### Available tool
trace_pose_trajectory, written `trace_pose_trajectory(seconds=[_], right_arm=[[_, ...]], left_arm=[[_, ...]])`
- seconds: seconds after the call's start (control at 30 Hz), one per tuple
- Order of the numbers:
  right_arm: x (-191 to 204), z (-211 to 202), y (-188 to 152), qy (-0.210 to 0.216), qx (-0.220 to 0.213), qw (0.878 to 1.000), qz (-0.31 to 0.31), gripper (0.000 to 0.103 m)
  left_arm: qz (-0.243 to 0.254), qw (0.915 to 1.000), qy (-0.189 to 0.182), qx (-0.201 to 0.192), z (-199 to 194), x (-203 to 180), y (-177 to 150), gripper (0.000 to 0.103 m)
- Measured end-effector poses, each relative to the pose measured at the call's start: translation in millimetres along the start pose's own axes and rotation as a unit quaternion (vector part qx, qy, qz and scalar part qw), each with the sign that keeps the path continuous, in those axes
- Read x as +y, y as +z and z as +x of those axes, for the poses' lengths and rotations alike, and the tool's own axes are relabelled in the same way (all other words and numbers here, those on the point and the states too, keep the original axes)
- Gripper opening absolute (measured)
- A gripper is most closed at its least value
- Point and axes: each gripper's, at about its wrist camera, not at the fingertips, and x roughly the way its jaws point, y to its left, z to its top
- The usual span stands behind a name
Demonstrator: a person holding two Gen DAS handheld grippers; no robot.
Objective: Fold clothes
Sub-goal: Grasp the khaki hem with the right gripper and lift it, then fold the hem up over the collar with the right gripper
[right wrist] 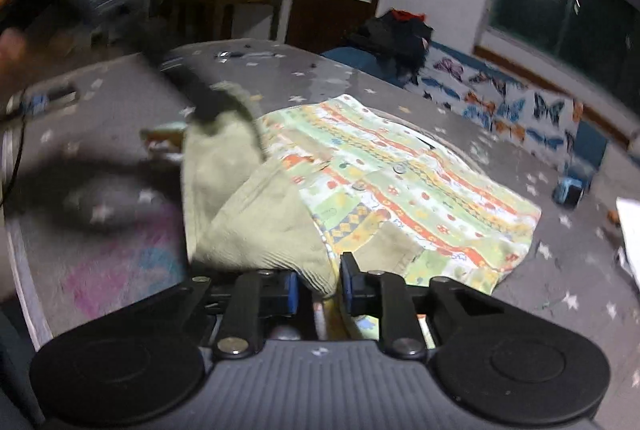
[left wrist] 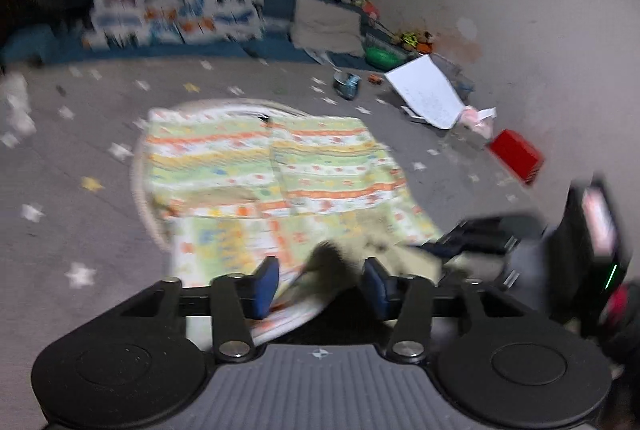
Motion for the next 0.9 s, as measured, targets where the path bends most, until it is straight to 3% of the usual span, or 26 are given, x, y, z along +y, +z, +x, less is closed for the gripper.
trace_pose_trajectory(seconds=[0.17, 0.33, 0.53, 0.9], right_arm=[[-20, -2, 10, 0.026, -0.001, 0.997, 0.07, 0.017], [-25, -3, 16, 0.023, -0.005, 0.996, 0.088, 0.015], [-20, -7, 16, 0.016, -0.008, 0.996, 0.092, 0.014], [-19, -5, 15, 0.007, -0.013, 0.995, 0.095, 0.014]], left_arm=[[0.069, 0.9954, 0.065, -0.012, -4, -11, -26, 0.058], [0.177, 0.9707, 0.159, -0.035, 13, -31, -39, 0.058], [0.219, 0.9589, 0.179, -0.019, 37, -33, -42, 0.057], [0.198, 0.9648, 0.173, 0.0, 45, -27, -36, 0.054]])
